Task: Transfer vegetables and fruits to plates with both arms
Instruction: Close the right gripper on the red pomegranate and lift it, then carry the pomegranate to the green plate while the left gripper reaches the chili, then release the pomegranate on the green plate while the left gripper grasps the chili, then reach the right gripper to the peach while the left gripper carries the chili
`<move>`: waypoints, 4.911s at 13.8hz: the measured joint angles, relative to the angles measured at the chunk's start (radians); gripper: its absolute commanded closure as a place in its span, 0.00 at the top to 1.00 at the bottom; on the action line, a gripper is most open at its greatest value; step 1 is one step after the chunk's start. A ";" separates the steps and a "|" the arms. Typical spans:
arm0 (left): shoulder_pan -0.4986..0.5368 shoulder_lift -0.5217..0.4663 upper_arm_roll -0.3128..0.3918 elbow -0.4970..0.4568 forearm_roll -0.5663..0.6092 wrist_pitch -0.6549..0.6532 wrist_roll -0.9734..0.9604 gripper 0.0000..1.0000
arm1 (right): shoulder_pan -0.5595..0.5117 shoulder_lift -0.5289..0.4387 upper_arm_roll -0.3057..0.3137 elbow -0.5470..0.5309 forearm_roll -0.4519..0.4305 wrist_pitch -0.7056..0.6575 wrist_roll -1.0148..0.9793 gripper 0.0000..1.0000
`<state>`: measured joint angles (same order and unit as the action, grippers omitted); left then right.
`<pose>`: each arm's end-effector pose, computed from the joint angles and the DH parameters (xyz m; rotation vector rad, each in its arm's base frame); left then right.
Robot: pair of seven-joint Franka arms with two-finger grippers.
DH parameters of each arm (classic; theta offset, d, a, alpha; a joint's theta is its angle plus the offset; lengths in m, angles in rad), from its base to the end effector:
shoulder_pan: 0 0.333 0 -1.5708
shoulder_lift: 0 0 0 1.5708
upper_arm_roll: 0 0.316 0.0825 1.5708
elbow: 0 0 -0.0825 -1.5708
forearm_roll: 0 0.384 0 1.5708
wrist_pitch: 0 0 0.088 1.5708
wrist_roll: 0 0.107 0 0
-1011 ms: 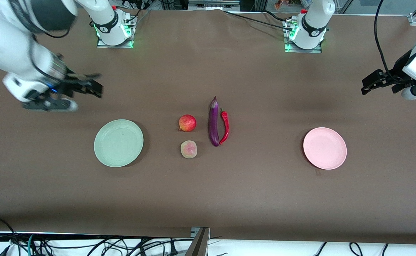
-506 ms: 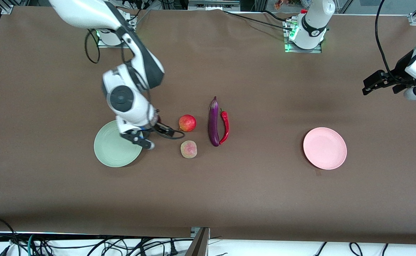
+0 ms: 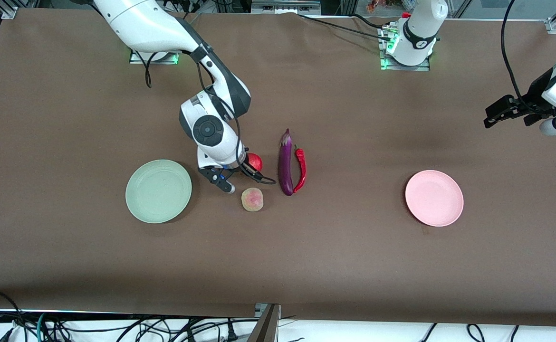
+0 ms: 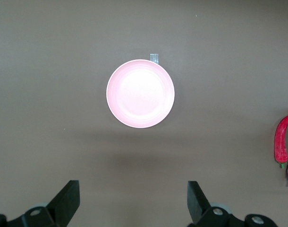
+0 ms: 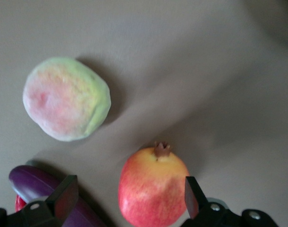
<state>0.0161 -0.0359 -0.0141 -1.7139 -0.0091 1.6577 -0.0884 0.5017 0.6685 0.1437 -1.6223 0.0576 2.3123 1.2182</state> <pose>0.5475 0.0001 0.5839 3.1305 0.1430 -0.0324 0.5618 0.4084 0.2376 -2.8830 0.9602 0.1362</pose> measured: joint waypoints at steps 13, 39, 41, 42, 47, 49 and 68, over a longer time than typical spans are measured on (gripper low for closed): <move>-0.001 0.036 -0.002 0.011 -0.001 0.006 -0.001 1.00 | 0.008 0.072 -0.003 -0.002 0.004 0.025 0.008 0.15; -0.419 0.581 -0.172 0.004 -0.107 0.544 -0.384 0.94 | -0.276 0.009 -0.261 -0.015 0.016 -0.153 -0.853 0.99; -0.454 0.657 -0.172 0.004 -0.107 0.614 -0.425 0.90 | -0.275 -0.021 -0.256 0.010 0.017 -0.211 -0.851 0.99; -0.468 0.686 -0.171 0.005 -0.107 0.650 -0.447 0.88 | -0.273 -0.039 -0.253 0.033 0.017 -0.257 -0.840 0.99; -0.496 0.750 -0.168 0.006 -0.107 0.718 -0.478 0.30 | -0.213 -0.075 -0.212 0.177 0.033 -0.374 -0.671 0.99; -0.496 0.758 -0.166 0.006 -0.107 0.718 -0.478 0.01 | -0.163 -0.048 -0.190 0.218 0.041 -0.339 -0.553 0.99; -0.106 0.531 0.111 0.070 -0.044 0.297 -0.124 0.06 | 0.047 0.264 -0.114 0.329 0.123 0.067 0.196 0.72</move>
<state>-0.0901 0.4954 0.0964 -1.6436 -0.0526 1.9547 -0.2127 0.5484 0.9326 0.0294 -1.2929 0.1802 2.3789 1.4138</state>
